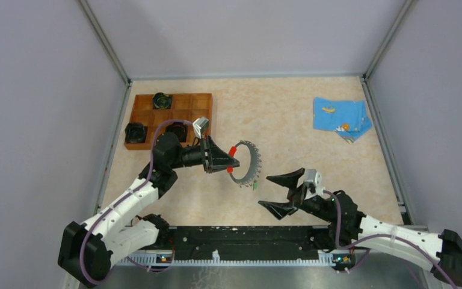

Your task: Remove the keys from the keyring

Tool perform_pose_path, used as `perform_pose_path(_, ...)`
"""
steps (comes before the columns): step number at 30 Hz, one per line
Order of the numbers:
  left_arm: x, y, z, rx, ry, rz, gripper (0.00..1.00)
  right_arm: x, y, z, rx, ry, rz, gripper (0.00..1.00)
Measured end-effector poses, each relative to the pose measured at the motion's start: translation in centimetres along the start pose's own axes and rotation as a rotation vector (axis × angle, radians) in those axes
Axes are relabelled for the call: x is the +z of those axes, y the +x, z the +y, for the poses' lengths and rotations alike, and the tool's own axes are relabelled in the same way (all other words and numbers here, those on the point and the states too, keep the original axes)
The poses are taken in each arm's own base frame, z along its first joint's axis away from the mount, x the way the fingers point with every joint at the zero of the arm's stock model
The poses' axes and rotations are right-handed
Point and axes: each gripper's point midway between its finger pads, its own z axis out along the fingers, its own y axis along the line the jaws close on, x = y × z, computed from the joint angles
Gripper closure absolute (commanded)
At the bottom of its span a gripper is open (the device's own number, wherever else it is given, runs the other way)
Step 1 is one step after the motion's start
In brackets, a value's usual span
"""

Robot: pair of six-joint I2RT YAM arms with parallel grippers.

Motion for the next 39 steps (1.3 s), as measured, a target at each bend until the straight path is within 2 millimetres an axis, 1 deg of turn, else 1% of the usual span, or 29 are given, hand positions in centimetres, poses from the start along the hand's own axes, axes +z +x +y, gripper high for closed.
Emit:
perform_pose_path(3, 0.1, -0.1, 0.0, -0.001, 0.001, 0.003, 1.0, 0.2, 0.4, -0.1, -0.035, 0.022, -0.01, 0.19)
perform_pose_path(9, 0.2, -0.3, -0.1, -0.004, 0.005, 0.005, 1.0, 0.7, 0.0, -1.2, -0.104, 0.088, -0.037, 0.26)
perform_pose_path(15, 0.2, -0.4, -0.1, -0.003, 0.008, -0.001, 1.0, 1.1, 1.2, -1.7, -0.157, 0.106, 0.013, 0.32)
perform_pose_path(20, 0.2, -0.4, -0.1, -0.003, 0.007, -0.002, 1.0, 1.6, 0.9, -1.6, -0.178, 0.1, 0.014, 0.36)
perform_pose_path(24, 0.1, -0.5, -0.1, -0.003, 0.007, -0.003, 1.0, 2.1, 0.5, -1.2, -0.187, 0.089, 0.01, 0.42)
perform_pose_path(33, 0.1, -0.7, -0.3, 0.002, 0.009, -0.019, 1.0, 3.0, 1.3, -0.2, -0.206, 0.056, 0.051, 0.51)
perform_pose_path(39, 0.0, -0.8, -0.3, 0.002, 0.008, -0.026, 1.0, 3.5, 0.9, -0.2, -0.213, 0.066, 0.045, 0.57)
